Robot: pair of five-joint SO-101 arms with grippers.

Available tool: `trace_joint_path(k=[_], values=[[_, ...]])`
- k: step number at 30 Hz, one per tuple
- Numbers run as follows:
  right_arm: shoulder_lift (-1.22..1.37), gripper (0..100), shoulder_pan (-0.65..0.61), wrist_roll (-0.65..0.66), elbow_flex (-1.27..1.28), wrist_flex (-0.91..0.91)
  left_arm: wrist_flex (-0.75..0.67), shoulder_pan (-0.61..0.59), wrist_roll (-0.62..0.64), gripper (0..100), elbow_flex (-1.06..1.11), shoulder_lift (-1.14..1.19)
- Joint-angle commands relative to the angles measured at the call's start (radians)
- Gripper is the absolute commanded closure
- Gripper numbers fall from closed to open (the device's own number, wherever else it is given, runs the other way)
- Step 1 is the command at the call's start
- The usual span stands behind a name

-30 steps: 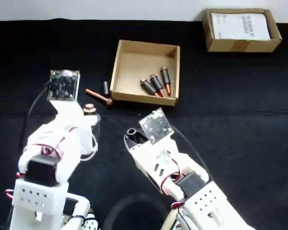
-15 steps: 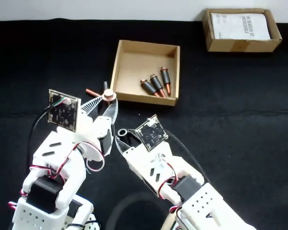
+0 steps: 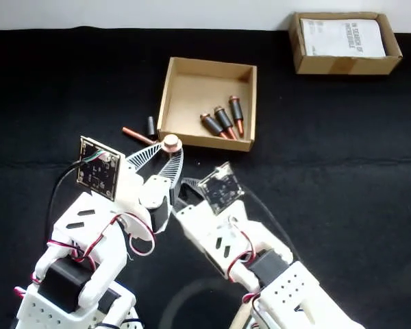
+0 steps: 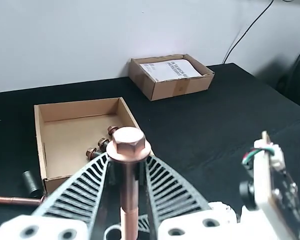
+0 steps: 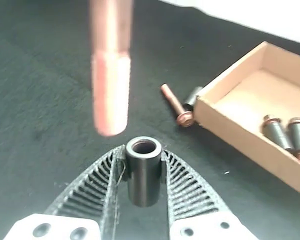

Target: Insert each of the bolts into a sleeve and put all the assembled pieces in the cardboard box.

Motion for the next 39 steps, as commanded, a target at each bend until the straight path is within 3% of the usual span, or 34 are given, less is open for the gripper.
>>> trace_joint_path(k=[1,5,12,19,26,39], values=[[-0.031,99.1,0.033,-0.008,-0.013,-0.025,-0.028,0.01,0.002,99,-0.004,-0.004],[-0.031,99.1,0.028,-0.008,-0.015,-0.019,-0.034,0.001,0.0,99,0.019,-0.004],[-0.031,99.1,0.028,-0.008,-0.015,-0.019,-0.195,-0.074,0.0,99,0.142,-0.002],[-0.031,99.1,0.028,-0.008,-0.015,-0.019,-0.198,-0.048,0.005,99,0.17,-0.002],[-0.031,99.1,0.028,-0.008,-0.016,-0.021,-0.212,-0.048,0.106,99,0.226,-0.002],[-0.031,99.1,0.028,-0.008,-0.016,-0.019,-0.269,-0.048,0.104,99,0.249,-0.001]])
